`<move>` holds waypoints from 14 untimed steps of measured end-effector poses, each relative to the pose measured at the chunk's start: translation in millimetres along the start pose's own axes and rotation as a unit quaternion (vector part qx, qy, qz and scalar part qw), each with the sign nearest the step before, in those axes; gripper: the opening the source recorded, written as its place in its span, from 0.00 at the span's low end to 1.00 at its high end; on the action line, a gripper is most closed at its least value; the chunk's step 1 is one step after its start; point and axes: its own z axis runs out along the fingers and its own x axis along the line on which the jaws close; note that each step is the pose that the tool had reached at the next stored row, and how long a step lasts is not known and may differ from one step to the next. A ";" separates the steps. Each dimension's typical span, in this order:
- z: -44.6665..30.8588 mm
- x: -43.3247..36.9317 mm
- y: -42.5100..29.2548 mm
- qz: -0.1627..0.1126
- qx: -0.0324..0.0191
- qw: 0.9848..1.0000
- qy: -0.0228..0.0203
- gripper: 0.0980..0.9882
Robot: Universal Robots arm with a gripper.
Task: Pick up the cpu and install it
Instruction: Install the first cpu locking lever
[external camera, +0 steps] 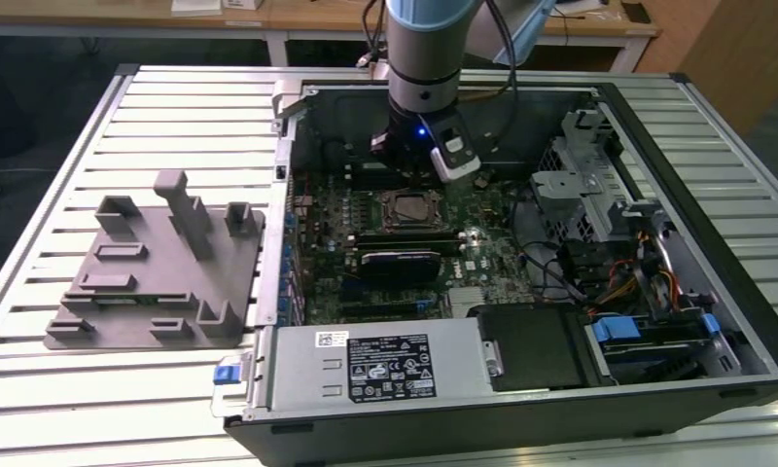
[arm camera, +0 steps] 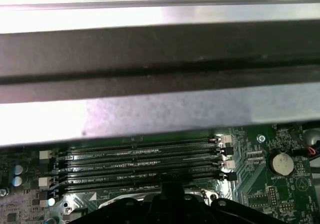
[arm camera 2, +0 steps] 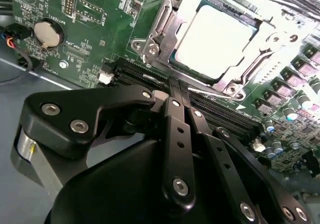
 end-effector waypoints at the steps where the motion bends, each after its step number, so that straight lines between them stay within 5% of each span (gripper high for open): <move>1: 0.2 0.0 0.0 0.006 0.001 1.000 -0.001 0.01; 14: 4.4 1.3 6.2 0.029 0.005 1.000 -0.007 0.01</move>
